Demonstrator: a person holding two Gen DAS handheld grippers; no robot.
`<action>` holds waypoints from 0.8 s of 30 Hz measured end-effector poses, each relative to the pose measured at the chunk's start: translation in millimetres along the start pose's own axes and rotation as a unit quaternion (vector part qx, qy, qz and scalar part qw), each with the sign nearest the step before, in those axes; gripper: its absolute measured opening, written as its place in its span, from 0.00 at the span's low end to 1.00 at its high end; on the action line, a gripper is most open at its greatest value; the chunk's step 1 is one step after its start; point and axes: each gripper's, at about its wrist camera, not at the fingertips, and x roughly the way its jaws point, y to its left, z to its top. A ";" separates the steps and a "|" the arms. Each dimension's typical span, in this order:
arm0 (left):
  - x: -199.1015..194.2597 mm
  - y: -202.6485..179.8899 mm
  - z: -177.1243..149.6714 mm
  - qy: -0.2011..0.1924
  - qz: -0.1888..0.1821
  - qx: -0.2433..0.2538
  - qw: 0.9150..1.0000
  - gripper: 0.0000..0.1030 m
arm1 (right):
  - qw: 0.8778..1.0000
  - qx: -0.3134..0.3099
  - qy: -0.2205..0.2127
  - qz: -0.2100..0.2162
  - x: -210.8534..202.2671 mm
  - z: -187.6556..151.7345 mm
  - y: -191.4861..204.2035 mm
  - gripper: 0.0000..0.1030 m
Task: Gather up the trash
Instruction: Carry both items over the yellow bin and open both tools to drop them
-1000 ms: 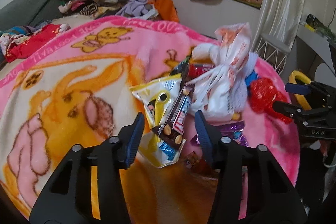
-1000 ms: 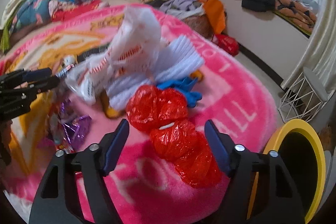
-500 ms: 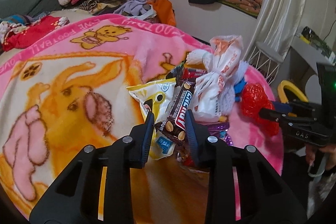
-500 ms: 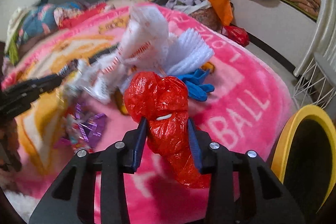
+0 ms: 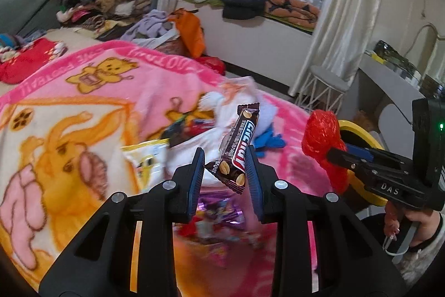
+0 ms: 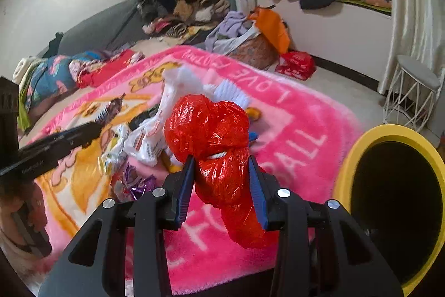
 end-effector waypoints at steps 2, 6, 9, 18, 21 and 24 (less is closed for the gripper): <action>2.2 -10.5 2.0 0.001 -0.008 0.010 1.000 0.23 | 1.000 0.010 -0.012 -0.008 -7.1 1.8 -7.2 0.35; 6.7 -29.4 4.6 0.002 -0.022 0.029 0.999 0.23 | 0.999 0.030 -0.028 -0.023 -20.4 4.4 -23.1 0.35; 11.3 -44.4 5.4 0.004 -0.033 0.042 0.999 0.23 | 0.998 0.047 -0.036 -0.034 -28.8 3.6 -37.4 0.35; 23.3 -78.8 4.9 0.009 -0.061 0.072 0.995 0.23 | 0.993 0.091 -0.049 -0.061 -50.5 -3.2 -73.9 0.35; 26.1 -88.0 4.6 0.011 -0.069 0.080 0.994 0.23 | 0.990 0.105 -0.054 -0.071 -56.7 -6.2 -86.5 0.35; 29.4 -97.6 3.9 0.013 -0.078 0.089 0.993 0.23 | 0.988 0.118 -0.059 -0.083 -62.8 -9.5 -98.2 0.35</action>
